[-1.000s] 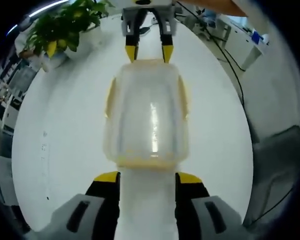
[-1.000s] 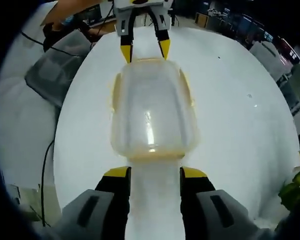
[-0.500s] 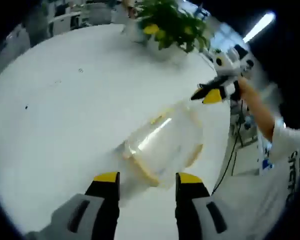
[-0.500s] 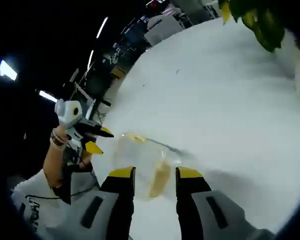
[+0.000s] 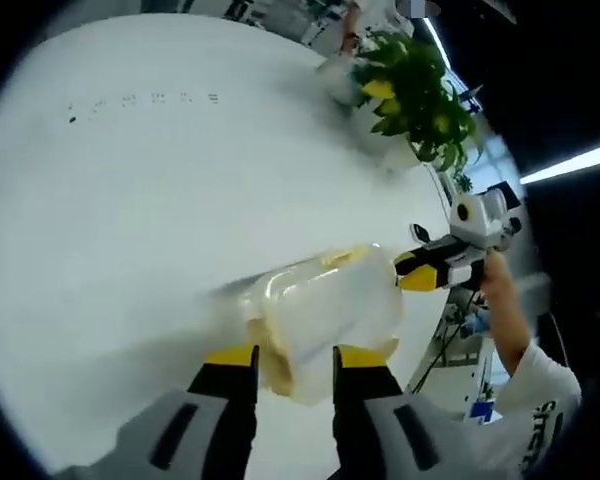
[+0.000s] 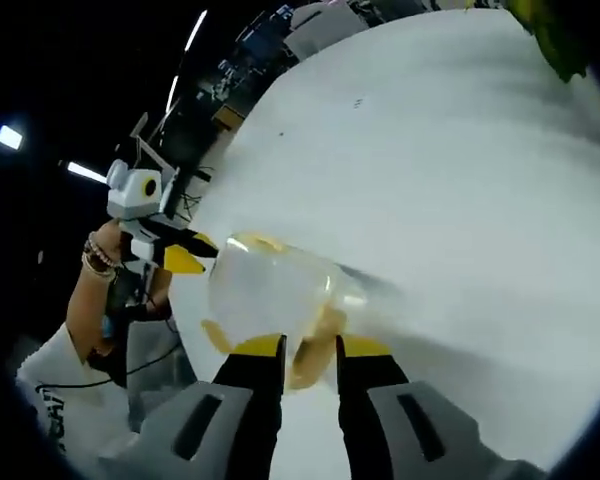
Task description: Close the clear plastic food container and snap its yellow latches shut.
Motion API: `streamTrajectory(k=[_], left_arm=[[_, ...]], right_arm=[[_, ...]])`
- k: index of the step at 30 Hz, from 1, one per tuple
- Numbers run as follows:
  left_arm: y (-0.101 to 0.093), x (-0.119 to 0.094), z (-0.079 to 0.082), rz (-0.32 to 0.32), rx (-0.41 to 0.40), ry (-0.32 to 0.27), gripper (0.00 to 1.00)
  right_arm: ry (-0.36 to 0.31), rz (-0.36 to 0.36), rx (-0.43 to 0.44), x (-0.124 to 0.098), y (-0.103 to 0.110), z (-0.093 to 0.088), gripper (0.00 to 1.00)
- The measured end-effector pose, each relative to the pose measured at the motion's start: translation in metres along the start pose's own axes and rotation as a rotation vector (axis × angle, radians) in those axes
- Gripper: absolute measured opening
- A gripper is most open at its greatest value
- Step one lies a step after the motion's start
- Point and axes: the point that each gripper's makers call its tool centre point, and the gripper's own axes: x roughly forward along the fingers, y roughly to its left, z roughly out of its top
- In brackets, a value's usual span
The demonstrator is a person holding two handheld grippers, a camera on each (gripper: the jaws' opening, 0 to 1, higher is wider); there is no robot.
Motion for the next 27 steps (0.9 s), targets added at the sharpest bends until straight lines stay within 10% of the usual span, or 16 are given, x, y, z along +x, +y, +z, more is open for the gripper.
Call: streamTrajectory(k=[27], left_arm=[[0.012,0.004,-0.014,0.058,0.004,0.048,0.14]], right_arm=[[0.012,0.015,0.037,0.008,0.003,0.002,0.18]])
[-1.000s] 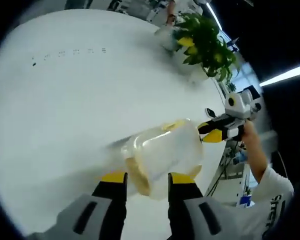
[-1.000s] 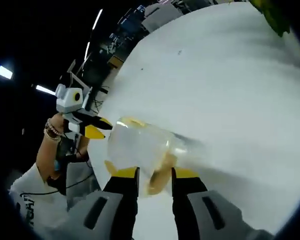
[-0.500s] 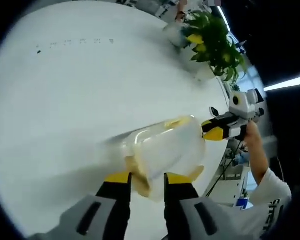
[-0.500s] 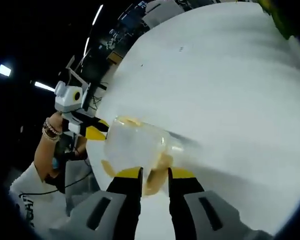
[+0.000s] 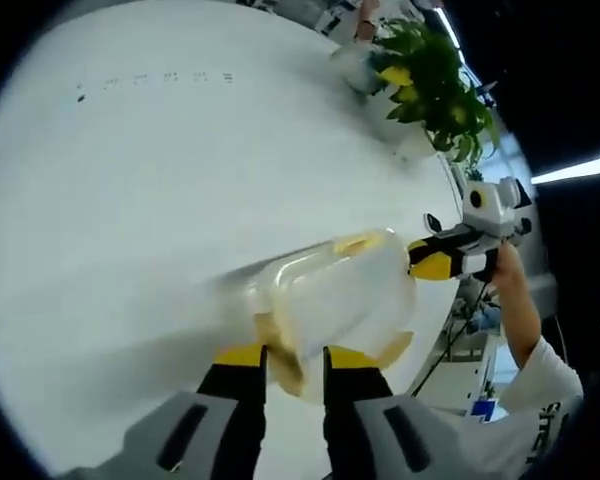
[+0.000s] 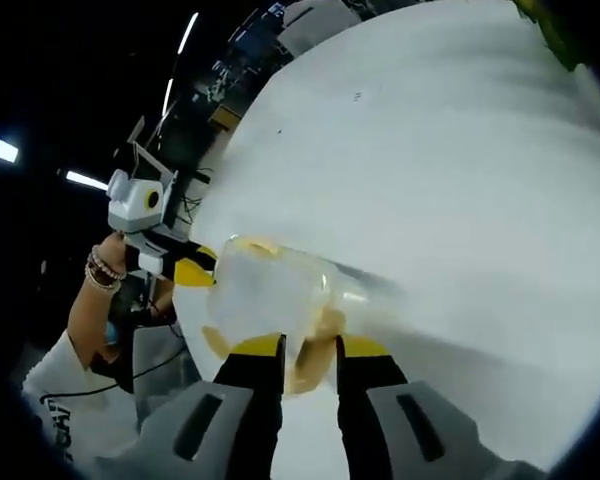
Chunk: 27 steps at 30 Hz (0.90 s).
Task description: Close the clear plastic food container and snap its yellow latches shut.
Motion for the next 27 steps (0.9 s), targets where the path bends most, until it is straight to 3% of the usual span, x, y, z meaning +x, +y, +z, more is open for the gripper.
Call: streamTrajectory(k=[12,27], left_arm=[[0.0035,-0.0062,-0.0035,-0.022,-0.021,-0.014,0.12],[0.0020,-0.0013,0.0028,-0.011,-0.034,-0.017,0.13]], right_arm=[[-0.009,0.006,0.014,-0.0001,-0.0017,0.0017,0.18],[-0.037,0.058,0.112,0.0005,-0.0009,-0.0011,0.13]])
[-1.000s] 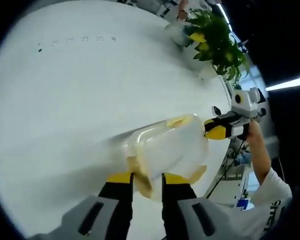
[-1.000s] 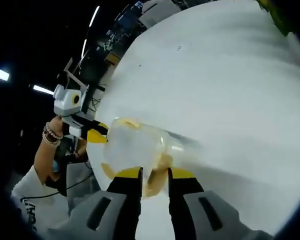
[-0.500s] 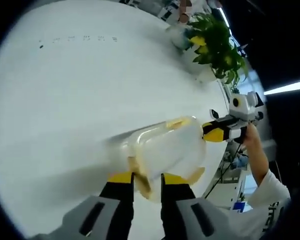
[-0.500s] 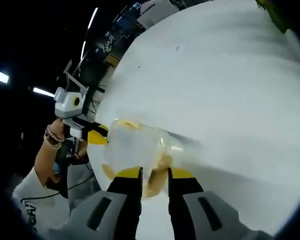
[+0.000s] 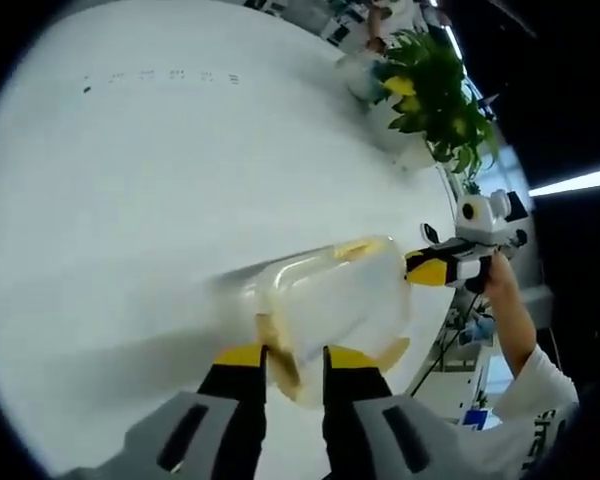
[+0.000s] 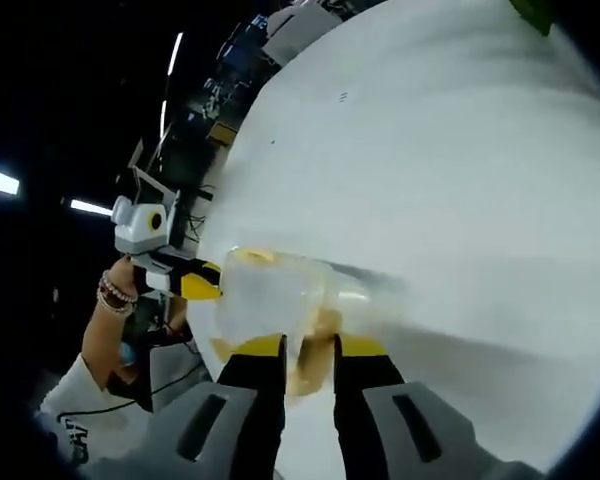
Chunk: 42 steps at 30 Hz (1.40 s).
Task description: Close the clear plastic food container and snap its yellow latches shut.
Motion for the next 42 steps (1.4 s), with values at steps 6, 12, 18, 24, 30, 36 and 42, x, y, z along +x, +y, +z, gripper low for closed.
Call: streamTrajectory(k=[6,12,18,24,30,36,42], left_arm=[[-0.001,0.003,0.001,-0.001,0.002,-0.013,0.14],[-0.005,0.004,0.001,0.022,0.032,-0.037,0.15],[-0.004,-0.001,0.009,0.084,0.110,-0.118,0.14],[-0.022,-0.027,0.034,0.145,0.302,-0.244,0.15],[-0.049,-0.036,0.046,0.173,0.498,-0.332,0.11],[-0.065,-0.017,0.032,0.176,0.619,-0.297,0.00],[-0.077,0.004,0.018,0.135,0.645,-0.259,0.00]], right_arm=[[-0.008,0.014,-0.005,-0.005,0.010,0.006,0.14],[0.006,-0.014,-0.046,-0.006,0.011,0.005,0.16],[0.024,-0.127,-0.272,-0.008,0.010,0.012,0.18],[-0.010,-0.108,-0.318,-0.016,0.026,0.031,0.20],[-0.067,-0.050,-0.409,-0.013,0.054,0.047,0.06],[-0.017,-0.008,-0.457,0.009,0.068,0.039,0.00],[0.023,-0.015,-0.503,0.030,0.072,0.036,0.00]])
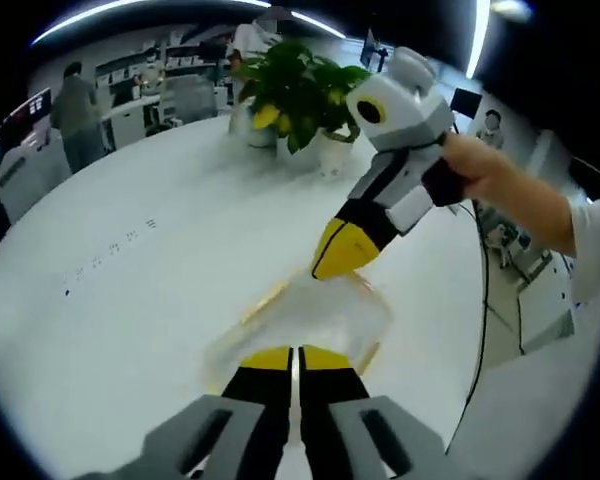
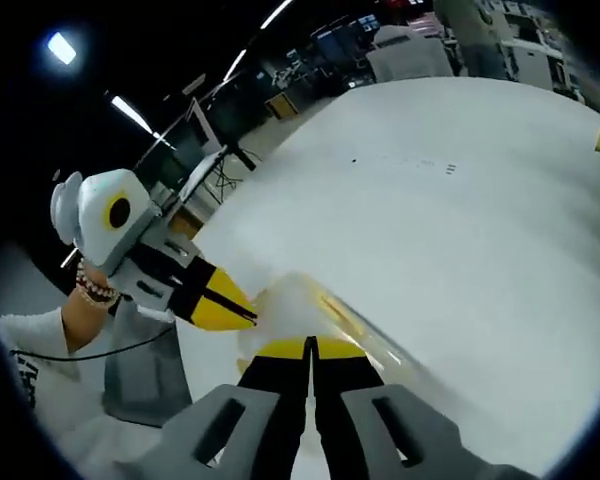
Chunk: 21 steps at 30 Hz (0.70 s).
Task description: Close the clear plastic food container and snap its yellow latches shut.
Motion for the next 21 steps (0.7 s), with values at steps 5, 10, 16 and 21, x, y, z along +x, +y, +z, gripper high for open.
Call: streamTrajectory(k=[5,10,16,21], left_arm=[[-0.014,0.014,-0.009,-0.030,0.014,0.020,0.00],[-0.022,0.015,-0.014,-0.055,0.022,0.035,0.00],[-0.029,0.012,-0.021,-0.070,0.036,0.055,0.00],[-0.033,0.010,-0.027,-0.079,0.040,0.068,0.00]], right_arm=[[0.024,0.016,-0.013,0.016,0.003,-0.002,0.00],[0.053,0.010,-0.027,0.025,0.001,-0.007,0.00],[0.046,-0.021,-0.032,0.027,-0.008,0.002,0.00],[0.016,-0.094,-0.074,0.027,-0.021,0.015,0.00]])
